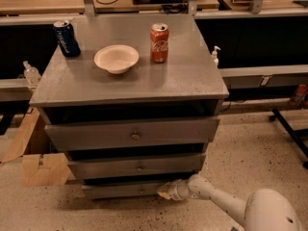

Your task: Close bottom drawer

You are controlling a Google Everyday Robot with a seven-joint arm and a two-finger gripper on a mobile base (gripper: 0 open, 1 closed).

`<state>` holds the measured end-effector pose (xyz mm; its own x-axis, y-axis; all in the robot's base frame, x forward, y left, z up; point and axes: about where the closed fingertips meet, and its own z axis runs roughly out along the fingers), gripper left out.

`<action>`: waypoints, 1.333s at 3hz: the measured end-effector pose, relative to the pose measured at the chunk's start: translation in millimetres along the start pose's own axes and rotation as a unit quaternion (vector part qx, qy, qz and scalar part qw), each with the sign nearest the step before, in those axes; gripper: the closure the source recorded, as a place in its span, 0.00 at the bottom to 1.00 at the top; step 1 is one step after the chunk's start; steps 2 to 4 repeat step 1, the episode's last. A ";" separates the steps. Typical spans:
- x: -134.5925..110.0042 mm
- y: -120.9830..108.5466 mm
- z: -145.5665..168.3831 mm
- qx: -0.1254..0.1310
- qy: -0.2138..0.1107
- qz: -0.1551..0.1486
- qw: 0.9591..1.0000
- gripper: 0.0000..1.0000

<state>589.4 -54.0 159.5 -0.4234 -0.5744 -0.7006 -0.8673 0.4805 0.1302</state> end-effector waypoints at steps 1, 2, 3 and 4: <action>0.0 0.0 0.0 0.000 0.000 0.000 1.000 1.00; 0.0 0.0 0.0 0.000 0.000 0.000 1.000 1.00; 0.0 0.0 0.0 0.000 0.000 0.000 1.000 1.00; 0.0 0.0 0.0 0.000 0.000 0.000 1.000 1.00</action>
Offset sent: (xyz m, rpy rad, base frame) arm 0.0000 0.0000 0.0000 0.0000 0.0000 0.0000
